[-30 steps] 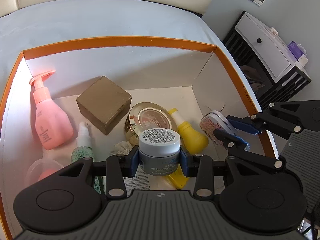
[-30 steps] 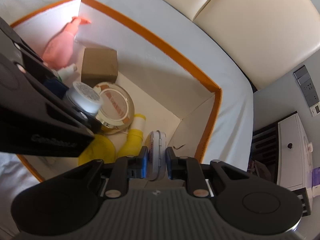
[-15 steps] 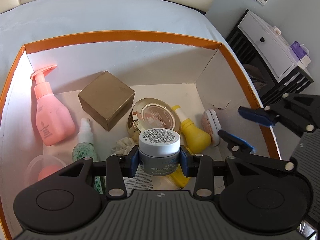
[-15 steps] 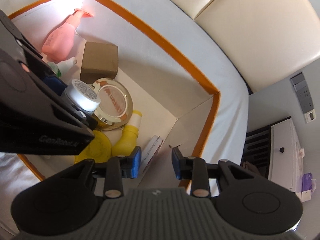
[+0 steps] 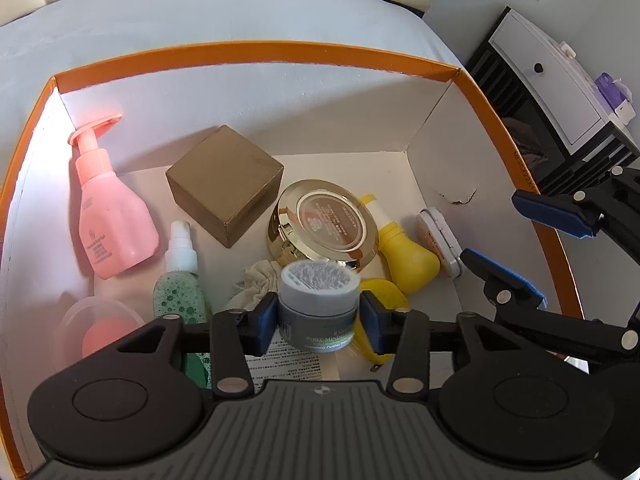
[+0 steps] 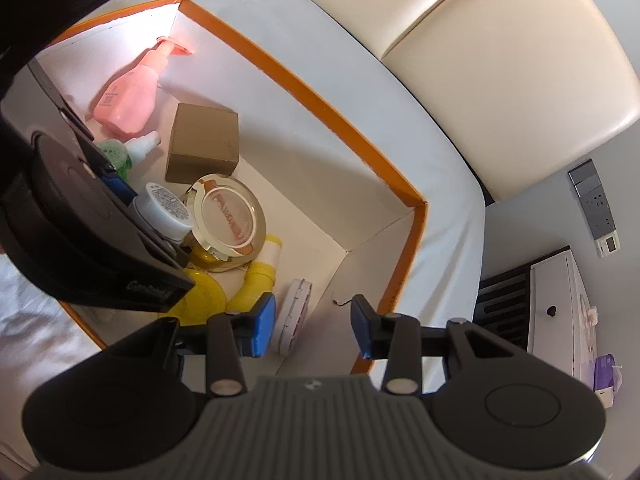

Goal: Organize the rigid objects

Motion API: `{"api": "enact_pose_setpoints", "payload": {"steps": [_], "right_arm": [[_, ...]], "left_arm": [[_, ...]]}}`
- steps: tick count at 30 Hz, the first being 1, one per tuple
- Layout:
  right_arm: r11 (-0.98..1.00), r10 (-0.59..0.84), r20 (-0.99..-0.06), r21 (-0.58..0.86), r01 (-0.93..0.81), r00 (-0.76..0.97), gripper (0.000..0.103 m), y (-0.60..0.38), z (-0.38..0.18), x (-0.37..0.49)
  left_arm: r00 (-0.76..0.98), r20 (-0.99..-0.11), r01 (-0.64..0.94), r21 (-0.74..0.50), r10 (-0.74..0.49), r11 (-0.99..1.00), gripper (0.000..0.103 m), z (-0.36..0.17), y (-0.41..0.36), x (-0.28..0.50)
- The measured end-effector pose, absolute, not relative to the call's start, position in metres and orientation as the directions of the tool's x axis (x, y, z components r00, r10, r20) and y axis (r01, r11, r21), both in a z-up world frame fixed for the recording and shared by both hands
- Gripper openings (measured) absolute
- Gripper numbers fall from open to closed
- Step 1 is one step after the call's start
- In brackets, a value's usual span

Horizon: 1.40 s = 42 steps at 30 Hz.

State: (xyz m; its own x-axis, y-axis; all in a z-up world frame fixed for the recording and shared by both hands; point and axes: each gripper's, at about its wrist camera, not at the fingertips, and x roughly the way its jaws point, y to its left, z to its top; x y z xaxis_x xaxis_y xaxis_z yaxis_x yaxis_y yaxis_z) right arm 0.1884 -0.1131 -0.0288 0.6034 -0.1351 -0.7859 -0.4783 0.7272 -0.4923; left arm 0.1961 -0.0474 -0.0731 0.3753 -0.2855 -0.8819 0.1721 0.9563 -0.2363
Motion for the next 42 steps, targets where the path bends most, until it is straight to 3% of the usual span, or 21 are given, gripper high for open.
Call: {"api": "enact_pose_setpoints", "payload": {"steps": [6,12,19,32,39,42], "right_arm": [[0.726,-0.140,-0.780,-0.500,-0.473,0.610,0.043,-0.113,-0.028,0.186],[0.744,-0.131,-0.759,-0.500,-0.443,0.637,0.047,-0.117,-0.017,0.181],[0.829,-0.088,-0.711,-0.440,-0.344,0.698,0.049,-0.129,0.005,0.172],[0.965,0.028,-0.473,-0.217,-0.147,0.880,0.060,-0.145,0.035,0.112],[0.988,0.038,-0.390,-0.126,-0.094,0.920,0.080,-0.149,0.034,0.075],[0.993,0.034,-0.367,-0.089,-0.072,0.930,0.084,-0.149,0.031,0.062]], "left_arm": [[0.400,-0.866,0.163,-0.255,-0.300,0.953,0.075,-0.066,-0.041,0.193],[0.479,-0.821,0.167,-0.262,-0.311,0.950,0.075,-0.047,-0.035,0.180],[0.658,-0.696,0.181,-0.225,-0.288,0.957,0.075,-0.012,-0.030,0.154],[0.857,-0.487,0.148,-0.081,-0.169,0.986,0.075,0.035,-0.030,0.096],[0.916,-0.396,0.063,-0.014,-0.063,0.998,0.076,0.036,-0.025,0.056],[0.924,-0.382,0.012,0.000,-0.011,1.000,0.083,0.029,-0.024,0.045]]}}
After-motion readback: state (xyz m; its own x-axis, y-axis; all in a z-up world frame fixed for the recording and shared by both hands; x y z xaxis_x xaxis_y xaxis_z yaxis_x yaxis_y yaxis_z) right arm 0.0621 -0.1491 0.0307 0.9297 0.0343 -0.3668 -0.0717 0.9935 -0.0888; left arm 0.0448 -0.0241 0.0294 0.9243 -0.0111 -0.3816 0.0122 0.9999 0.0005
